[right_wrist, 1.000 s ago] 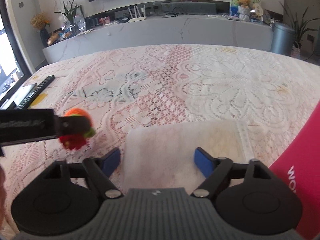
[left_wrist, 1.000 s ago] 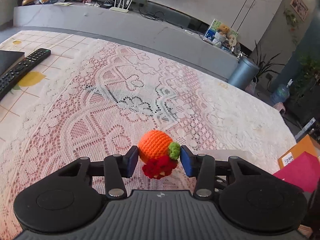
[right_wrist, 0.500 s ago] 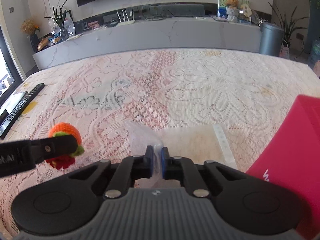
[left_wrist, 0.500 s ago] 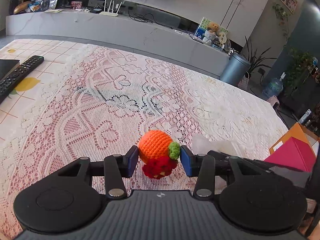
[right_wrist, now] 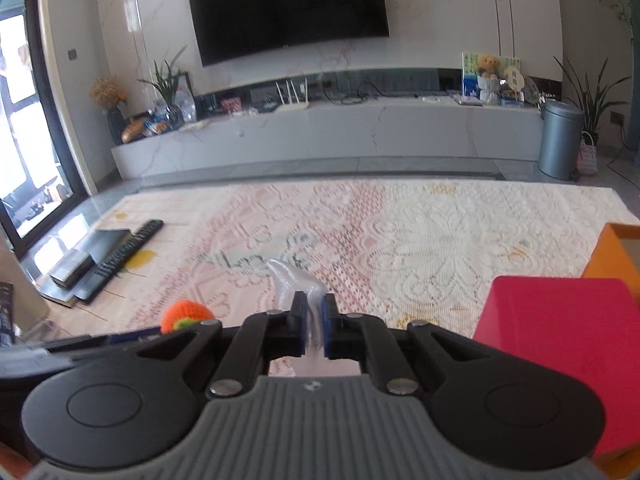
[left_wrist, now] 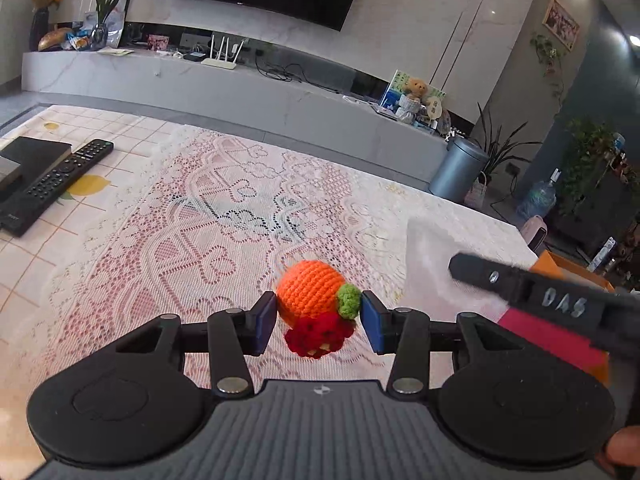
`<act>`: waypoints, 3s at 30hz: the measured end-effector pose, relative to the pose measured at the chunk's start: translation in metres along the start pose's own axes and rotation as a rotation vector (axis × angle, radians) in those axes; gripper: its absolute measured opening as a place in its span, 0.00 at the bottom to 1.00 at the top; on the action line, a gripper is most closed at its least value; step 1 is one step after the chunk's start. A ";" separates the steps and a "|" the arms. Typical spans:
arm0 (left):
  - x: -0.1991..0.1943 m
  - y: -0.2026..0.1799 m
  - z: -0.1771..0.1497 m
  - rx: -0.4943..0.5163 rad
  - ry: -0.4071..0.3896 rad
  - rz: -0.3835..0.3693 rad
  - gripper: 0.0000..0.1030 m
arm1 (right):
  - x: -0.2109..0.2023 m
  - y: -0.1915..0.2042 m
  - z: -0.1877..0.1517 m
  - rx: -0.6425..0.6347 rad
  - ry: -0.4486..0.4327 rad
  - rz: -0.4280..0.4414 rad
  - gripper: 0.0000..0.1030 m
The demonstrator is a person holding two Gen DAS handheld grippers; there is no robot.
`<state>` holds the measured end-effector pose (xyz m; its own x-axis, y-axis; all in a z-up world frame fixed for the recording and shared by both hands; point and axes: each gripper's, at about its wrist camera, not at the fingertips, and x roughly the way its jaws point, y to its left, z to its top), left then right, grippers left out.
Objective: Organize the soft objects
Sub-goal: 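Carry the crocheted fruit and white cloth in both tools over the orange box, then open both tools to drop the fruit and cloth into the box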
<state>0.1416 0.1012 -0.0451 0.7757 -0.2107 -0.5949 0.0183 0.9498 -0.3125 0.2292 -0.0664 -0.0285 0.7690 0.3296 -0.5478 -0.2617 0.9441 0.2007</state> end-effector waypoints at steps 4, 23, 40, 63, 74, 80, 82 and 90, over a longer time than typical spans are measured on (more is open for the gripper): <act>-0.022 -0.018 -0.008 0.033 -0.012 -0.023 0.50 | -0.038 -0.004 0.006 0.030 -0.040 0.026 0.05; -0.078 -0.151 0.000 0.242 -0.165 -0.208 0.50 | -0.205 -0.099 0.020 0.084 -0.292 -0.160 0.05; 0.015 -0.268 0.012 0.427 -0.044 -0.345 0.50 | -0.231 -0.250 0.041 0.059 -0.296 -0.459 0.05; 0.134 -0.329 -0.034 0.693 0.340 -0.334 0.50 | -0.117 -0.370 -0.010 0.162 0.154 -0.390 0.06; 0.154 -0.333 -0.042 0.721 0.407 -0.295 0.55 | -0.117 -0.370 -0.013 0.179 0.162 -0.386 0.24; 0.146 -0.336 -0.041 0.723 0.389 -0.296 0.69 | -0.132 -0.359 -0.005 0.158 0.120 -0.400 0.42; 0.140 -0.335 -0.037 0.712 0.378 -0.300 0.69 | -0.137 -0.354 -0.002 0.146 0.104 -0.403 0.49; 0.099 -0.328 -0.013 0.677 0.285 -0.312 0.69 | -0.174 -0.335 0.017 0.124 0.029 -0.380 0.64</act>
<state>0.2040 -0.2340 -0.0110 0.4821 -0.4540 -0.7493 0.6580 0.7523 -0.0324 0.1931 -0.4396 0.0129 0.7799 -0.0412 -0.6245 0.1122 0.9909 0.0748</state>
